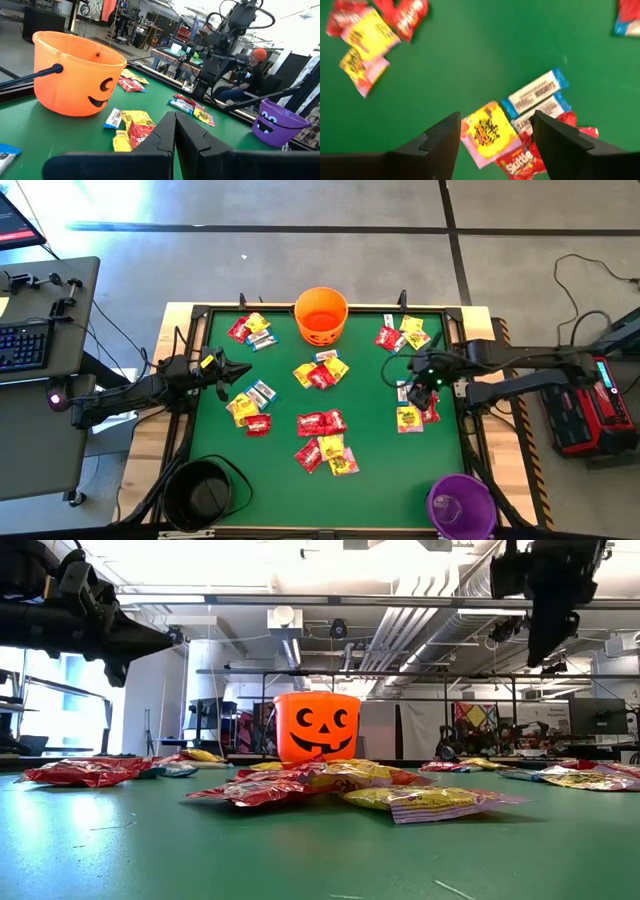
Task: Sort candy by brand, put in halloween buckets
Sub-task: Put the red candy into the black bucket
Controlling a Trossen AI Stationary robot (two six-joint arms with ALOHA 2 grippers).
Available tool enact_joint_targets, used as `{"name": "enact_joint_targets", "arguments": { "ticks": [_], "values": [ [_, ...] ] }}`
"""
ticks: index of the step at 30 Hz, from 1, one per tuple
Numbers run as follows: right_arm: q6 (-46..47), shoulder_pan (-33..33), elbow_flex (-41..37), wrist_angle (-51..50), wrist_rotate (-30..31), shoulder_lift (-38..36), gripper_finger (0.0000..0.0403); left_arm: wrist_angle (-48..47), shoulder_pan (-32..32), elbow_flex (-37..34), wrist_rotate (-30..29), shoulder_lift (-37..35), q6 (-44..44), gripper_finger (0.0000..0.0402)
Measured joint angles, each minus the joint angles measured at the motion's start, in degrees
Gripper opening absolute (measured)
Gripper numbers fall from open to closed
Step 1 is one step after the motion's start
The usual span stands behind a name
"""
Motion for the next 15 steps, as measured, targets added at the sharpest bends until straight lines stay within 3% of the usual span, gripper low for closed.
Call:
{"name": "enact_joint_targets", "arguments": {
  "ticks": [8, 15],
  "values": [
    [-1.19, 0.0, -0.54, 1.63, -1.54, 3.4, 0.0223, 0.0, 0.0, -0.01, 0.0, 0.0, 0.0, 0.0],
    [3.23, 0.0, -0.56, 3.07, -1.94, 7.24, 0.0182, 0.0, 0.02, -0.01, 0.01, 0.01, 0.01, 0.0]
  ]
}}
